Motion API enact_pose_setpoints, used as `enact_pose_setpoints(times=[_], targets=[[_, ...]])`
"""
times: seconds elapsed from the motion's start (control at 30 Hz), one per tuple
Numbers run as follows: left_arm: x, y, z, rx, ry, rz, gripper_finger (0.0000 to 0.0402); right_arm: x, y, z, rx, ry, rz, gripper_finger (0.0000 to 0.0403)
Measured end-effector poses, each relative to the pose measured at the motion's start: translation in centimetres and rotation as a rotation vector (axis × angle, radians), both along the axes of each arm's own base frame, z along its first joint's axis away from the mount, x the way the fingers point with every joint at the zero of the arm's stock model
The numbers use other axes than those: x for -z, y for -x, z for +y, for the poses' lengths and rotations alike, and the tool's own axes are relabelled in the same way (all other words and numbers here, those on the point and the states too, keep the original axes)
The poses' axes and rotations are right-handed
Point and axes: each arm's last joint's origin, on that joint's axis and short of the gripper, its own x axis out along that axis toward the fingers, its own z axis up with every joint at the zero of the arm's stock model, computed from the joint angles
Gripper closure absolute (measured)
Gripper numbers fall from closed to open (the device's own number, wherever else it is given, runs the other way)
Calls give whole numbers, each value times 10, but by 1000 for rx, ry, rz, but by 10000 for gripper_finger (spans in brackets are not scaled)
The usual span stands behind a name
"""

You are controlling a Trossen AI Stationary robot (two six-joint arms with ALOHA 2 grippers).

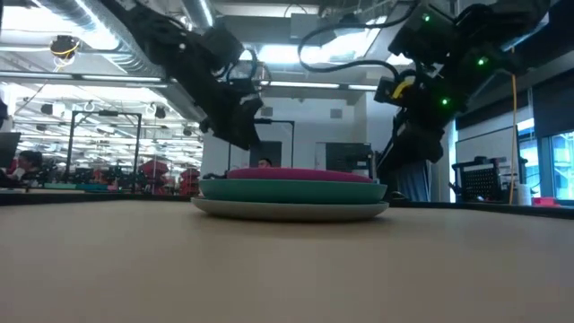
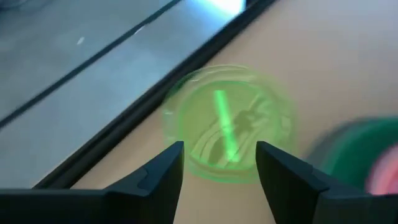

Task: Stack plastic plates
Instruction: Stack the transparent green plate on top of the transparent pink plate

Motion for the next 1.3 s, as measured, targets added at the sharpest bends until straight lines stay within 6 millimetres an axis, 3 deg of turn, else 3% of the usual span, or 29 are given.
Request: enact_pose_setpoints(times=[0.23, 0.57, 0.73, 0.93, 1.3], targets=[[11, -10, 45, -158, 146, 99, 208, 2, 0, 2, -44, -16, 18, 226], [51, -25, 93, -198, 466, 173, 212, 1, 0, 2, -50, -21, 14, 226], [67, -29, 99, -201, 509, 195, 213, 1, 0, 2, -50, -20, 13, 226], [71, -30, 100, -176, 502, 214, 219, -1, -3, 2, -56, -16, -20, 226], [72, -32, 97, -143, 425, 282, 306, -1, -3, 2, -66, -7, -19, 226]])
